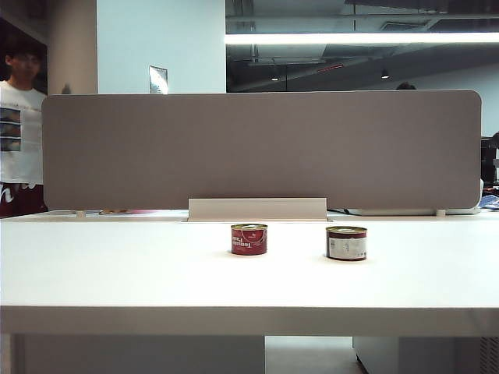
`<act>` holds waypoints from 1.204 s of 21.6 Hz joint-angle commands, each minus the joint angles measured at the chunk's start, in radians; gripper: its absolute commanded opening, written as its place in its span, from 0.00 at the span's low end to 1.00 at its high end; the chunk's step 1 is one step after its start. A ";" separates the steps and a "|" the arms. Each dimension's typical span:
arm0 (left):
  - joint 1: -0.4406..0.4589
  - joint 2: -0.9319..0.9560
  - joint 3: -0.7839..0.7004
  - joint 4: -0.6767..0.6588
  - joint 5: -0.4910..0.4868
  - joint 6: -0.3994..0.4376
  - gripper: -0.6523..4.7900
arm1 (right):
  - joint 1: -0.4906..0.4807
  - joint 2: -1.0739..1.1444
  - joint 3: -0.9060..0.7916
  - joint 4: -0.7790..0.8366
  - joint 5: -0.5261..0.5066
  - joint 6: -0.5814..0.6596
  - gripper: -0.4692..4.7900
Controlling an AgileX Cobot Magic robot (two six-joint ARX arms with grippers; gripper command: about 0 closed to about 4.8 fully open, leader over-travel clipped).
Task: Stack a can of tomatoes on the right onto the can of tomatoes on the left.
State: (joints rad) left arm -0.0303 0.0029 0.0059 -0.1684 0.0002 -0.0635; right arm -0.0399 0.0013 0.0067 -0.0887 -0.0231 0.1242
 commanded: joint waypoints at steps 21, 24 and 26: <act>0.001 0.001 0.002 -0.003 0.004 0.003 0.11 | 0.000 -0.002 -0.006 0.011 -0.010 0.008 0.08; 0.001 0.001 0.002 -0.002 0.004 0.003 0.11 | 0.001 -0.002 -0.002 0.027 -0.050 0.008 0.08; 0.001 0.001 0.002 -0.002 0.004 0.003 0.11 | 0.002 -0.002 0.003 0.079 -0.069 0.009 0.08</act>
State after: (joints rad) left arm -0.0303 0.0029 0.0059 -0.1680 0.0002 -0.0635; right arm -0.0399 0.0013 0.0071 -0.0647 -0.0811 0.1303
